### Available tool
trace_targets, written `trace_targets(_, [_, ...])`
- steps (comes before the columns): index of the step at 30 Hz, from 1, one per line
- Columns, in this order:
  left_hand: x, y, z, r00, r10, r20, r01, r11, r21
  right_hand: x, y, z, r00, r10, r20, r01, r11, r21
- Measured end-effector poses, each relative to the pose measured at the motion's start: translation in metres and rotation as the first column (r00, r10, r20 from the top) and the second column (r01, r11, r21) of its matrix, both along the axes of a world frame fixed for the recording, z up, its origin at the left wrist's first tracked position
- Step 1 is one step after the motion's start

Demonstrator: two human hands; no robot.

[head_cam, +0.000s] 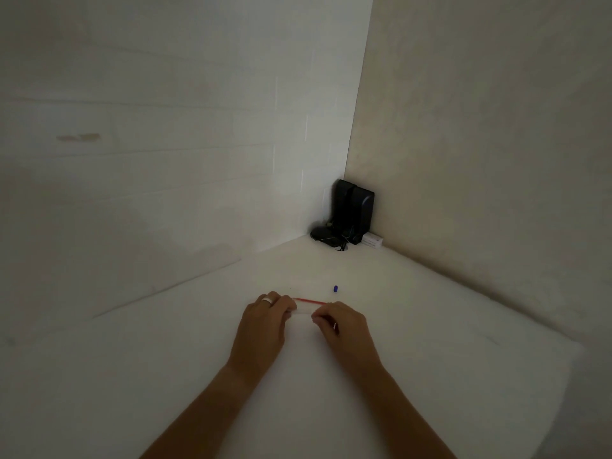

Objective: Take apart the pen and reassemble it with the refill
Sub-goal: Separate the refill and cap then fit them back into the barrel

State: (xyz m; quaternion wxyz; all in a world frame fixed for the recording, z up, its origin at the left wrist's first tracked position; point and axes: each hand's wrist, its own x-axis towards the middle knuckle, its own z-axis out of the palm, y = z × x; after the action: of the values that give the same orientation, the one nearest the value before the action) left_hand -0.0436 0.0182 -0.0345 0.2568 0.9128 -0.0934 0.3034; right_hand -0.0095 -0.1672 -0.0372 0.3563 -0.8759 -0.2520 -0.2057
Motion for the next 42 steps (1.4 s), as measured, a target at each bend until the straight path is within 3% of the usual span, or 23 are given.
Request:
trace_targets(10, [-0.005, -0.006, 0.005, 1.0, -0.007, 0.019, 0.005, 0.994, 0.108, -0.004, -0.001, 0.001, 0.999, 0.007, -0.05, -0.006, 0.999, 0.034])
trace_targets(26, [0.004, -0.001, 0.001, 0.995, -0.09, -0.038, 0.088, 0.995, -0.048, -0.003, -0.007, 0.005, 0.982, 0.048, -0.185, -0.018, 0.987, 0.16])
trace_targets(36, [0.007, 0.004, -0.001, 1.0, 0.014, -0.015, -0.014, 0.999, -0.034, -0.001, -0.005, 0.004, 0.993, -0.046, -0.113, 0.056, 0.994, 0.089])
trace_targets(42, [0.008, 0.003, -0.003, 1.0, 0.029, -0.002, -0.029, 1.0, 0.005, 0.0, -0.004, 0.002, 0.997, 0.0, 0.074, 0.006, 0.997, -0.08])
